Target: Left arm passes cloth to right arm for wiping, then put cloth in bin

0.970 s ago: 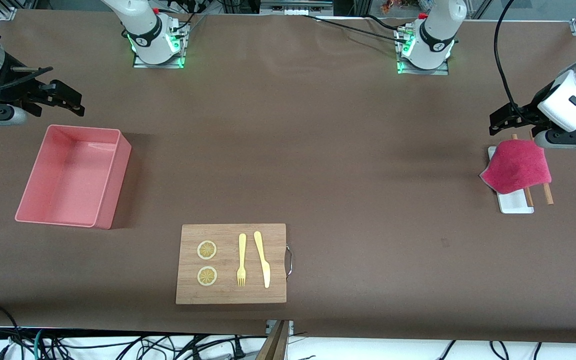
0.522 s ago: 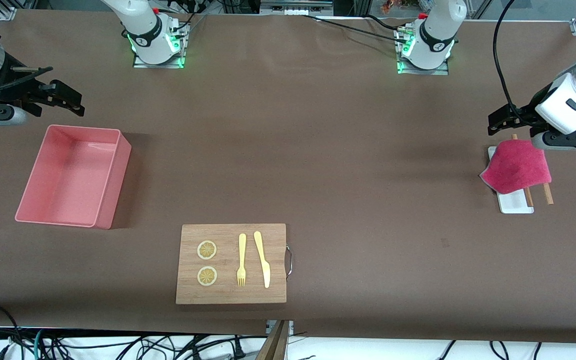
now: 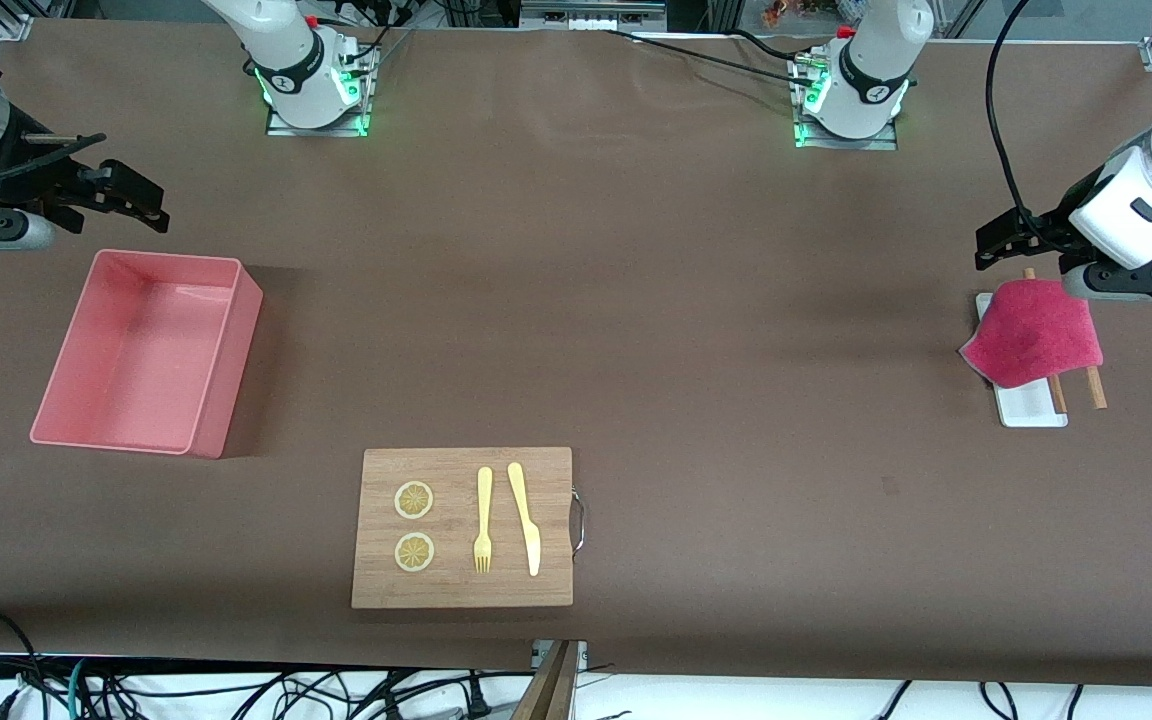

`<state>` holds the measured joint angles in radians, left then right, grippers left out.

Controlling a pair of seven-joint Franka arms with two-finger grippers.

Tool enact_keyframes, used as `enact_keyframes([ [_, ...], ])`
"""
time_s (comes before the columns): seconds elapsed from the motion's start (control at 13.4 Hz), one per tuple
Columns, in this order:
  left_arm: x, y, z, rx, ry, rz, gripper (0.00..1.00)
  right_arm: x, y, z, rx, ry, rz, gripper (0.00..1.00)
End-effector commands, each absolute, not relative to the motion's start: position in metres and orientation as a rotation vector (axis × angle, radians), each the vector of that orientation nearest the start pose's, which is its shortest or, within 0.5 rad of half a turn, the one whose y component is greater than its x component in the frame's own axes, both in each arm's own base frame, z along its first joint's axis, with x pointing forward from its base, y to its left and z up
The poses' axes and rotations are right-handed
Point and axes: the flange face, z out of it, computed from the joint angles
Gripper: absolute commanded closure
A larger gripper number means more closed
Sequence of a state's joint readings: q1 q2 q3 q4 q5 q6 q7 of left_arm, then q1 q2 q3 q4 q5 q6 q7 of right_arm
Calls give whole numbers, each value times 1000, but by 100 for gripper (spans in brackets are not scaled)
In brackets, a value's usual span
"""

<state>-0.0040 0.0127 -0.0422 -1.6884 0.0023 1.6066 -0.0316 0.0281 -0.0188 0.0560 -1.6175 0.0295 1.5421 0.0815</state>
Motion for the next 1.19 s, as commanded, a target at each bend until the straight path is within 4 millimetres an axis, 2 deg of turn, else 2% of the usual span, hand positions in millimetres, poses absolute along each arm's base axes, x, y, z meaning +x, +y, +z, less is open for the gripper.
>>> enact_keyframes([
  [0.0,559,-22,570,-3123,11,157,0,543,48,615,-3129,-22,95,0],
  [0.37,559,-22,569,-3115,14,171,0,543,47,615,-3127,-20,95,0],
  [0.52,561,-15,562,-3117,135,197,0,543,47,615,-3127,-20,95,0],
  [0.75,566,39,548,-3119,343,238,0,543,48,615,-3126,-15,96,0],
  [0.82,567,65,541,-3127,390,254,0,543,48,615,-3126,-15,96,0],
  [0.97,567,115,521,-3151,523,293,0,543,48,615,-3126,-17,96,0],
  [1.12,566,159,498,-3146,753,328,0,543,48,615,-3126,-17,96,0],
])
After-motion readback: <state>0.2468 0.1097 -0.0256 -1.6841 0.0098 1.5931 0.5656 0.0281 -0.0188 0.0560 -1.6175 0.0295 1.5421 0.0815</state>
